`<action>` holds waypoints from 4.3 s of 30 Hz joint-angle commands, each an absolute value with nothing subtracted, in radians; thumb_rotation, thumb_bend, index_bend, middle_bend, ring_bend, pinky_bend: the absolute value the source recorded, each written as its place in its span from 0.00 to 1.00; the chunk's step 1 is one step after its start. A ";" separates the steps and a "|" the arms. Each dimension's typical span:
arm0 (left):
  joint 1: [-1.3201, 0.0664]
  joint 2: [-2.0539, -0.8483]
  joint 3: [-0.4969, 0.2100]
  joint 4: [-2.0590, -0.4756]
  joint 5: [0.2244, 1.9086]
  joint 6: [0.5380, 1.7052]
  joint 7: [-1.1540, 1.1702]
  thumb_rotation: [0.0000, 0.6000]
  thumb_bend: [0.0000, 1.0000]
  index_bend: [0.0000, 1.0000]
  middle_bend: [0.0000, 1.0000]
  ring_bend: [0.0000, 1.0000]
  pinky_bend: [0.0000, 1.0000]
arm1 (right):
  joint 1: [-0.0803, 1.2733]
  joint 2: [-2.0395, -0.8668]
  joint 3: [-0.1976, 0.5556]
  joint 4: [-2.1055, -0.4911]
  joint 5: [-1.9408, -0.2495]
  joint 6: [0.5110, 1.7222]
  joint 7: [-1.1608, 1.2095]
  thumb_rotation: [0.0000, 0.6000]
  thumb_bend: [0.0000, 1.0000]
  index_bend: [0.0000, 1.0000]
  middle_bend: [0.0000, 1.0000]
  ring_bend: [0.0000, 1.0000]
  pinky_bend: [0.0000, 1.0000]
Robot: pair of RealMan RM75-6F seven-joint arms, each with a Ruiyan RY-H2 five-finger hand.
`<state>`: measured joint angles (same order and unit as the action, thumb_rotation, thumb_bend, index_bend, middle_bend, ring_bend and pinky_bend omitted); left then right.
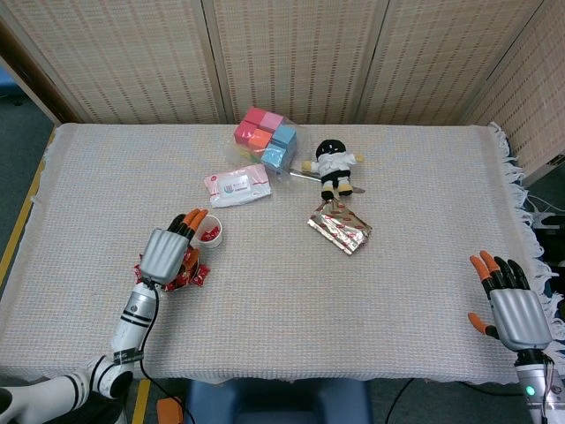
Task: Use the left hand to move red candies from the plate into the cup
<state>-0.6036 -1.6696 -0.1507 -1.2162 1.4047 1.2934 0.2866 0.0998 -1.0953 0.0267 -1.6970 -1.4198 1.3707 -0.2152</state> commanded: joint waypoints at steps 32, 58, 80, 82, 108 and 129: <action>-0.434 -1.688 -0.022 -1.100 1.433 1.250 0.271 1.00 0.38 0.10 0.17 0.22 1.00 | 0.088 -1.088 0.010 -1.705 -1.466 1.390 -0.202 1.00 0.14 0.00 0.00 0.00 0.06; -0.472 -1.728 -0.065 -0.982 1.392 1.148 0.289 1.00 0.38 0.23 0.21 0.25 1.00 | 0.093 -1.093 0.016 -1.708 -1.442 1.374 -0.222 1.00 0.14 0.00 0.00 0.00 0.06; -0.468 -1.740 -0.061 -0.973 1.410 1.172 0.309 1.00 0.38 0.40 0.41 0.45 1.00 | 0.095 -1.093 0.015 -1.708 -1.440 1.368 -0.222 1.00 0.14 0.00 0.00 0.00 0.08; -0.467 -1.742 -0.061 -0.968 1.417 1.181 0.299 1.00 0.38 0.43 0.45 0.47 1.00 | 0.095 -1.093 0.015 -1.708 -1.440 1.368 -0.222 1.00 0.14 0.00 0.00 0.00 0.08; -0.459 -1.757 -0.066 -0.940 1.437 1.213 0.254 1.00 0.56 0.65 0.66 0.57 1.00 | 0.095 -1.092 0.015 -1.710 -1.440 1.369 -0.223 1.00 0.14 0.00 0.00 0.00 0.12; -0.458 -1.738 -0.094 -0.948 1.428 1.237 0.231 1.00 0.68 0.74 0.75 0.63 1.00 | 0.094 -1.093 0.015 -1.711 -1.439 1.371 -0.226 1.00 0.14 0.00 0.00 0.00 0.12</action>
<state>-0.4581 -1.7384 -0.0937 -0.9485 1.4276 1.2367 0.2318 0.0943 -1.0925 0.0148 -1.7108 -1.4393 1.3706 -0.2256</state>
